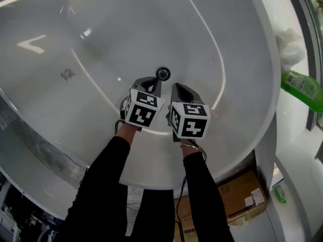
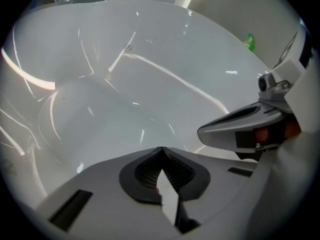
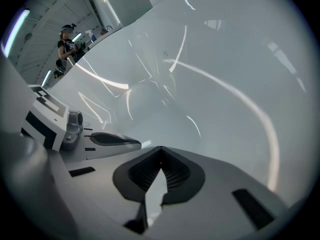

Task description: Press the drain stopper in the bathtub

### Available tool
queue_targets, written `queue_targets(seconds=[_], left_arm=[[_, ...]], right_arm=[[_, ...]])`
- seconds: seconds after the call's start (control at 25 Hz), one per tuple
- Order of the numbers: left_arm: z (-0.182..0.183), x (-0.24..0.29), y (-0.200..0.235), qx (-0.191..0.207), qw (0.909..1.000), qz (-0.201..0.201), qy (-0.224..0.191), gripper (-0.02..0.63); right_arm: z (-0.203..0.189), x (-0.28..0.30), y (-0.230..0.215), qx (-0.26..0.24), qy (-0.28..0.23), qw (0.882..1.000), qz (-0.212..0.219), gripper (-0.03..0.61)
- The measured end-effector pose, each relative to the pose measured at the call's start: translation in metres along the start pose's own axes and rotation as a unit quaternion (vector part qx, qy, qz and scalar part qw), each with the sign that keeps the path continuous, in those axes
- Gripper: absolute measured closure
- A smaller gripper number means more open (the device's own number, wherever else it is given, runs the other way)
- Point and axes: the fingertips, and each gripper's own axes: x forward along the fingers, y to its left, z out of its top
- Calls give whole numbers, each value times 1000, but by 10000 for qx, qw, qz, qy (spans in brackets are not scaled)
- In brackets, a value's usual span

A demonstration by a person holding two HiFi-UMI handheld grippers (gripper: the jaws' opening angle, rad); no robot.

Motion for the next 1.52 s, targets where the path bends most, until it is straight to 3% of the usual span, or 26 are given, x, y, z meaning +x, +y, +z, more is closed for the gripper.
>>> queue_targets(seconds=[1.12, 1.52], left_arm=[[43, -108, -27, 20, 9974, -285, -655, 606], [48, -121, -27, -63, 9966, -298, -762, 606]], right_arm=[[20, -81, 41, 384, -724, 9966, 114, 577], [18, -86, 45, 359, -854, 9956, 137, 577]])
